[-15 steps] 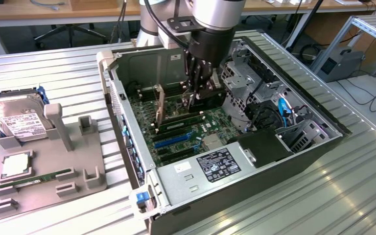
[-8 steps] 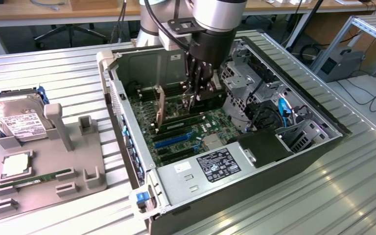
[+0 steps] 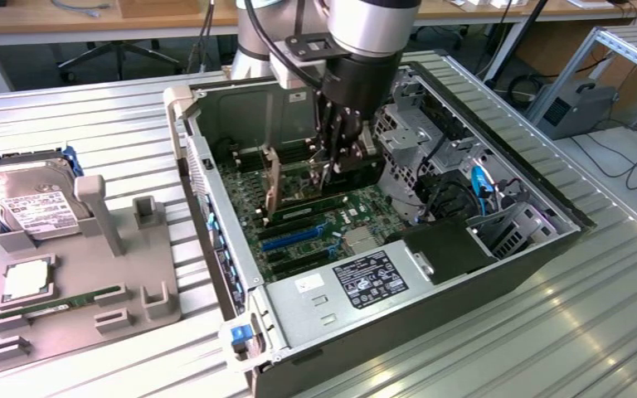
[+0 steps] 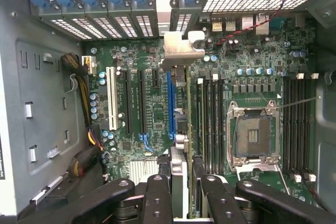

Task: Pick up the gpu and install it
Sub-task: 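Insert the gpu into the slot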

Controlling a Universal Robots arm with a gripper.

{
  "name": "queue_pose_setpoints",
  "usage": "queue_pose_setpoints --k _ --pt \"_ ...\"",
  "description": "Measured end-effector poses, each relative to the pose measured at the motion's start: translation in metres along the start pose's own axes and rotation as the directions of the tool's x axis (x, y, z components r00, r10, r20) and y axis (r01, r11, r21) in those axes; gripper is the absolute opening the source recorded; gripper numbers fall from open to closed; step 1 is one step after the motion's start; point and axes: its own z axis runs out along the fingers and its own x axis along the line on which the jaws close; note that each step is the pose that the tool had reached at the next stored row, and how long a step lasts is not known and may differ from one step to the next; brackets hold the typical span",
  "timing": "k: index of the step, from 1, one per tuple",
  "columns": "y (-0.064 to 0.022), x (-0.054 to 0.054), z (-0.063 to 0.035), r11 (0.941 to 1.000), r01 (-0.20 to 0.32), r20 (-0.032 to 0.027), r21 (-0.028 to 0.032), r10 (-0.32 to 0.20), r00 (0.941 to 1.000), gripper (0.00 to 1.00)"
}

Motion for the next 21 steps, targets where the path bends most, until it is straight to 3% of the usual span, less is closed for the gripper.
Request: queue_pose_setpoints --k 21 --pt "-0.0002 0.0055 0.0038 1.0000 0.000 -0.0001 -0.0001 0.000 1.0000 0.27"
